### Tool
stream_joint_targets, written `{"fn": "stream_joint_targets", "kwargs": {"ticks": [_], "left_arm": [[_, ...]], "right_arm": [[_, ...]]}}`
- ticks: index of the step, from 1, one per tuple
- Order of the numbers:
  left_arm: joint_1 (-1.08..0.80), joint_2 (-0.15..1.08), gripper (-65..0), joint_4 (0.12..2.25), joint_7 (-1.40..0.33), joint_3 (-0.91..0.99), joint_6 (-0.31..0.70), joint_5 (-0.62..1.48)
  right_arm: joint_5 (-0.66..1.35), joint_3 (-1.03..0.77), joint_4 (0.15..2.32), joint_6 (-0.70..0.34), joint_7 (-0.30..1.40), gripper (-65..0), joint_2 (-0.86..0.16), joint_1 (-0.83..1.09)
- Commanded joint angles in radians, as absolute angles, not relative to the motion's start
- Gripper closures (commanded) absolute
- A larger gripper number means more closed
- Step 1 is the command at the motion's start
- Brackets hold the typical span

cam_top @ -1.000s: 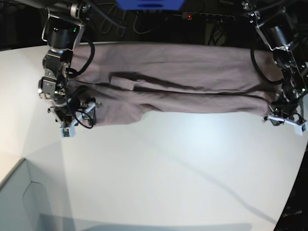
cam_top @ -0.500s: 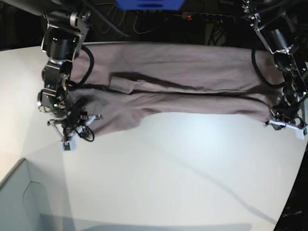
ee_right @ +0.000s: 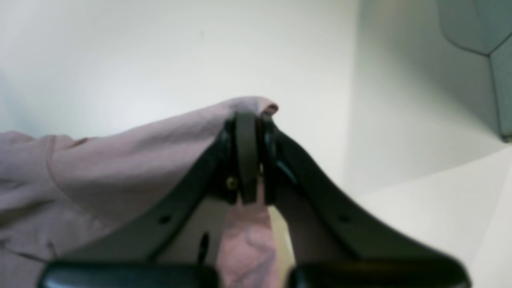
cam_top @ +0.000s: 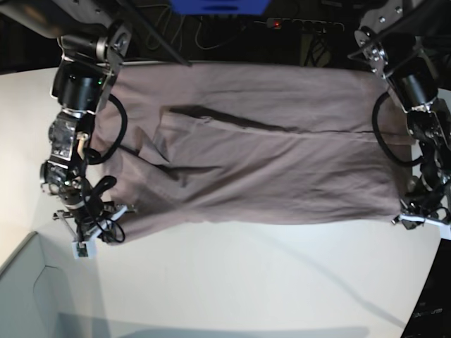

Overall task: Layout the t-shirt on the table in an organized manner, then fold the t-shirt properly
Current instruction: 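Grasp the folded strip's edge with both grippers, then fold the strip edge up toward the collar edge with both grippers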

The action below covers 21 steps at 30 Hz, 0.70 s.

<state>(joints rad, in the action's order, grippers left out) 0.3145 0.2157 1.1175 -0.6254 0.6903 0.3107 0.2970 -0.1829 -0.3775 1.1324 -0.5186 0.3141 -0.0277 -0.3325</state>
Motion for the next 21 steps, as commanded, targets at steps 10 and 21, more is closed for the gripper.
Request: {"fn": "stream_joint_targets", "kwargs": {"ticks": [10, 21], "left_arm": [[0.375, 0.231, 0.0, 1.043, -0.567, 0.688, 0.318, 0.306], [0.364, 0.231, 0.0, 1.041, -0.565, 0.694, 0.321, 0.309]], "right_arm": [[-0.173, -0.372, 1.291, -0.598, 0.294, 0.0, 0.010, -0.384], [-0.171, -0.292, 1.313, -0.601, 0.312, 0.0, 0.027, -0.323]]}}
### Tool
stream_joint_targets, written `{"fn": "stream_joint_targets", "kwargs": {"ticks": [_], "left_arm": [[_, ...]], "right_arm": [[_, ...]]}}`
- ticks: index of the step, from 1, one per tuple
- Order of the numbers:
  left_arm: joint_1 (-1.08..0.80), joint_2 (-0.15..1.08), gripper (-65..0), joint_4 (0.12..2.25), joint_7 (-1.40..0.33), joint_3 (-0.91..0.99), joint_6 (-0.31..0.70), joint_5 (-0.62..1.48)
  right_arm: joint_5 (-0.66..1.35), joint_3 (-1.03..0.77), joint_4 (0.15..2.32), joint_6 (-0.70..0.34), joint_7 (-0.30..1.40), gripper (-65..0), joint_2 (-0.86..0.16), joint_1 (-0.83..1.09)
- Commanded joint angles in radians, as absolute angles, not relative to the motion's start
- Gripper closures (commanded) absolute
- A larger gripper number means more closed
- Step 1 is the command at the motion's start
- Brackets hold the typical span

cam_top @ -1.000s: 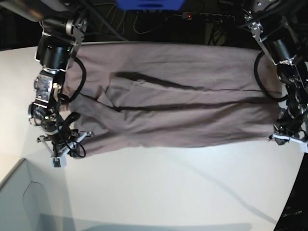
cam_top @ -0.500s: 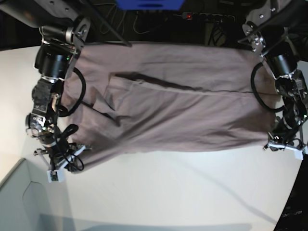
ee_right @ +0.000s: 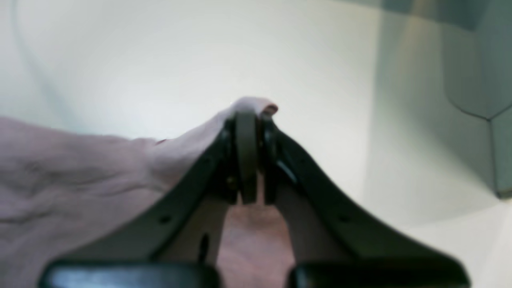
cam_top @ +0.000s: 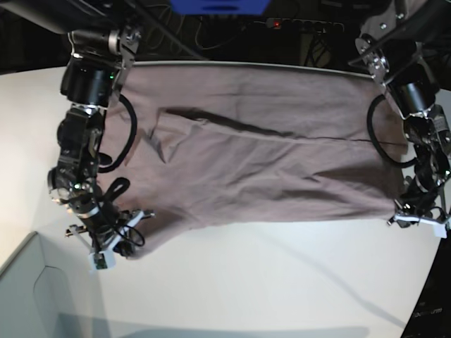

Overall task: Layout the t-shirt on the table in an organized manner, then fold the t-shirt properly
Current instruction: 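Fold the strip edge up toward the collar edge with both grippers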

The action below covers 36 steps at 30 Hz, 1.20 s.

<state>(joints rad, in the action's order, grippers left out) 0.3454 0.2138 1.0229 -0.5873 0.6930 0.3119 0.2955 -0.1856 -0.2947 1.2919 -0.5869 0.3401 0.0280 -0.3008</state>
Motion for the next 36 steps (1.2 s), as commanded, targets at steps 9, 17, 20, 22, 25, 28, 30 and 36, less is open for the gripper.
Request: {"fn": "stream_joint_targets", "kwargs": {"ticks": [9, 17, 20, 22, 25, 28, 30, 36], "left_arm": [[0.318, 0.231, 0.0, 1.044, -0.535, 0.696, 0.323, 0.311], [0.285, 0.231, 0.0, 1.043, -0.455, 0.694, 0.325, 0.312], [0.285, 0.231, 0.0, 1.041, -0.460, 0.694, 0.325, 0.312], [0.285, 0.231, 0.0, 1.041, -0.460, 0.694, 0.325, 0.312], [0.285, 0.231, 0.0, 1.041, -0.458, 0.694, 0.325, 0.312], [0.278, 0.231, 0.0, 1.043, -0.460, 0.694, 0.325, 0.312], [0.272, 0.231, 0.0, 1.049, -0.458, 0.694, 0.325, 0.312], [0.257, 0.231, 0.0, 1.052, -0.461, 0.694, 0.325, 0.312]], "right_arm": [[-0.171, -0.269, 1.388, -0.601, 0.312, 0.0, 0.024, -0.216], [-0.171, -0.271, 1.624, -0.601, 0.314, 0.0, 0.022, -0.041], [-0.171, -0.271, 1.704, -0.601, 0.314, 0.0, 0.028, 0.031], [-0.171, -0.271, 1.756, -0.601, 0.315, 0.0, 0.030, 0.079], [-0.171, -0.271, 1.837, -0.601, 0.317, 0.0, 0.061, 0.160], [-0.171, -0.268, 1.891, -0.601, 0.314, 0.0, 0.101, 0.260], [-0.171, -0.268, 1.899, -0.601, 0.312, 0.0, 0.127, 0.305], [-0.170, -0.271, 1.917, -0.601, 0.312, 0.0, 0.147, 0.398]]}}
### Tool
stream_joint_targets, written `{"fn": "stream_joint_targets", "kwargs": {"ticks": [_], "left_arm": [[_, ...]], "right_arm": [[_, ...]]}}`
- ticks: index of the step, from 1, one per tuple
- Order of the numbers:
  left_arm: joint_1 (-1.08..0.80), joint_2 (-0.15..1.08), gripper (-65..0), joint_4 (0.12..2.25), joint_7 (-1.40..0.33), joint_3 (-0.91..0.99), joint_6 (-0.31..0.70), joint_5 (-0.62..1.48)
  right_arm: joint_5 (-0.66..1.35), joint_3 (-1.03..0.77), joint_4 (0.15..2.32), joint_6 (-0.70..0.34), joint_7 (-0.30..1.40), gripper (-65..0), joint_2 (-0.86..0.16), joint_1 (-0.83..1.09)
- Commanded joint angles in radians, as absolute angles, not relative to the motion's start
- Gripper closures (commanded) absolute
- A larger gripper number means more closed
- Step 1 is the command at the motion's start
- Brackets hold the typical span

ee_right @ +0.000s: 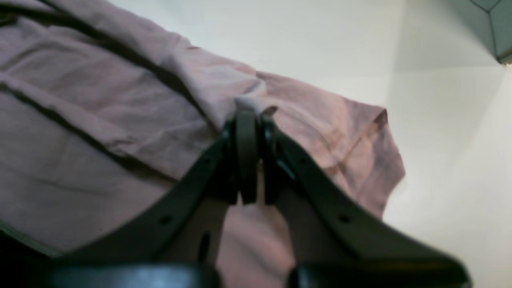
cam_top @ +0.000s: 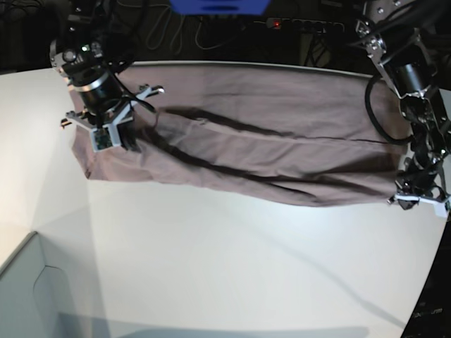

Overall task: Layout the t-shirt on the table in an organized manner, then fold the t-shirt properly
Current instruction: 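Fold the strip edge up toward the collar edge with both grippers, then hold the strip ends with both grippers and straighten the folded strip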

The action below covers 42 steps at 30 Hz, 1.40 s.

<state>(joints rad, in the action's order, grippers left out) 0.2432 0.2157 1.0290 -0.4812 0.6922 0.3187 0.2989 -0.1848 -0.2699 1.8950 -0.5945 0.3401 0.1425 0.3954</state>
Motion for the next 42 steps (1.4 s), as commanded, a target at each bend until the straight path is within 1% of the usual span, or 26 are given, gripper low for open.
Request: {"fn": "stream_joint_targets", "kwargs": {"ticks": [1, 5, 11, 16, 21, 27, 36, 39, 42], "left_arm": [[0.252, 0.231, 0.0, 1.052, -0.460, 0.694, 0.325, 0.312], [0.252, 0.232, 0.0, 1.052, -0.461, 0.694, 0.325, 0.312], [0.239, 0.232, 0.0, 1.053, -0.460, 0.694, 0.325, 0.312], [0.229, 0.232, 0.0, 1.053, -0.461, 0.696, 0.325, 0.312], [0.196, 0.245, 0.0, 1.096, -0.460, 0.696, 0.325, 0.314], [0.134, 0.246, 0.0, 1.185, -0.452, 0.696, 0.326, 0.314], [0.044, 0.243, 0.0, 1.224, -0.449, 0.696, 0.328, 0.335], [-0.002, 0.248, 0.0, 1.222, -0.381, 0.696, 0.328, 0.406], [-0.045, 0.249, 0.0, 1.221, -0.291, 0.688, 0.328, 0.423]], "right_arm": [[-0.170, -0.271, 1.931, -0.601, 0.312, 0.0, 0.148, 0.415], [-0.170, -0.268, 1.974, -0.601, 0.312, 0.0, 0.150, 0.475], [-0.170, -0.269, 1.977, -0.601, 0.309, 0.0, 0.150, 0.515], [-0.170, -0.266, 1.985, -0.601, 0.228, 0.0, 0.150, 0.568], [-0.170, -0.254, 1.979, -0.601, 0.211, 0.0, 0.150, 0.615], [-0.170, -0.243, 1.910, -0.601, 0.209, 0.0, 0.148, 0.585], [-0.170, -0.248, 1.824, -0.601, 0.209, 0.0, 0.133, 0.533], [-0.170, -0.249, 1.808, -0.601, 0.209, 0.0, 0.119, 0.530], [-0.170, -0.249, 1.804, -0.601, 0.205, 0.0, 0.111, 0.532]]}}
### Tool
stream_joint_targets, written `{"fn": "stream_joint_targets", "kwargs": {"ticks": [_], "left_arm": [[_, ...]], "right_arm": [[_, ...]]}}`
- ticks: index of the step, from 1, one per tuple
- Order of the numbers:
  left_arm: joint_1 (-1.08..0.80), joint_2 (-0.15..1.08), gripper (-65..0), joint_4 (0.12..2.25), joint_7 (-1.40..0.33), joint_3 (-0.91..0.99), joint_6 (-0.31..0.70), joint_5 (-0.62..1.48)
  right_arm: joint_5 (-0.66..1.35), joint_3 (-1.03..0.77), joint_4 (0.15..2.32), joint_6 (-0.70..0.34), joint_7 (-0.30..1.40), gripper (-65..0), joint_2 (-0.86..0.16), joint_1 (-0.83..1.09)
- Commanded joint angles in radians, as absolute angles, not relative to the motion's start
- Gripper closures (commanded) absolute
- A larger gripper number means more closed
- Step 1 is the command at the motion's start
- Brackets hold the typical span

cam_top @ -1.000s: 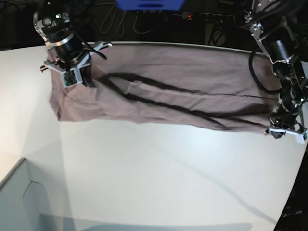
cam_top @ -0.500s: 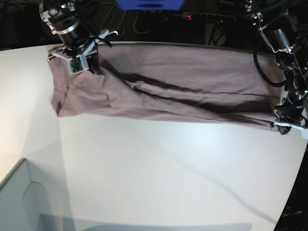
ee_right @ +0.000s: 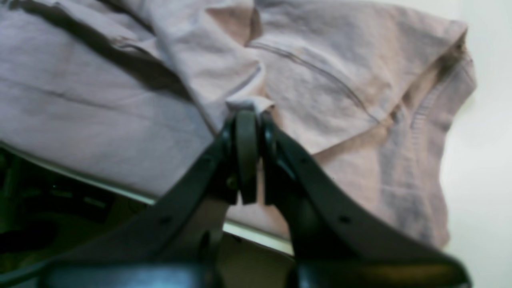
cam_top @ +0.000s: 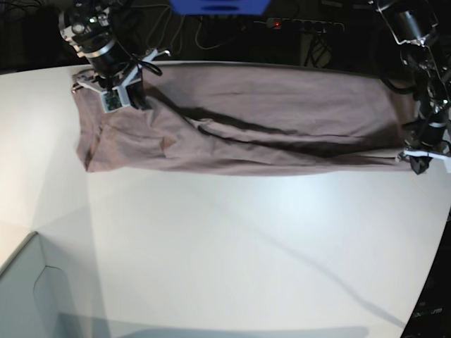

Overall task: Layout the t-shirt on the table in an organized manner, then fold the t-shirt properly
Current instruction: 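Hold the strip ends with both grippers and straighten the folded strip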

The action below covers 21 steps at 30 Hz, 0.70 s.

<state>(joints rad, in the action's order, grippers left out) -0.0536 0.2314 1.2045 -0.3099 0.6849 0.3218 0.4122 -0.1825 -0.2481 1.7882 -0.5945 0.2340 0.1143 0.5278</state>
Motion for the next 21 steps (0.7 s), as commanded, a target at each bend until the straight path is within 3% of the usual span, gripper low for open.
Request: {"fn": "stream_joint_targets", "kwargs": {"ticks": [1, 4, 10, 21], "left_arm": [[-0.056, 0.249, 0.0, 1.221, -0.272, 0.688, 0.328, 0.424], [-0.065, 0.249, 0.0, 1.214, -0.265, 0.687, 0.340, 0.420], [-0.054, 0.260, 0.0, 1.124, -0.260, 0.693, 0.466, 0.420], [-0.065, 0.272, 0.0, 1.150, -0.260, 0.696, 0.499, 0.427]], "right_arm": [[-0.170, -0.249, 1.801, -0.601, 0.194, 0.0, 0.107, 0.533], [-0.170, -0.251, 1.799, -0.601, 0.182, 0.0, 0.107, 0.541], [-0.170, -0.318, 1.802, -0.601, 0.116, 0.0, 0.108, 0.553], [-0.170, -0.398, 1.801, -0.639, 0.073, 0.0, 0.114, 0.572]]}}
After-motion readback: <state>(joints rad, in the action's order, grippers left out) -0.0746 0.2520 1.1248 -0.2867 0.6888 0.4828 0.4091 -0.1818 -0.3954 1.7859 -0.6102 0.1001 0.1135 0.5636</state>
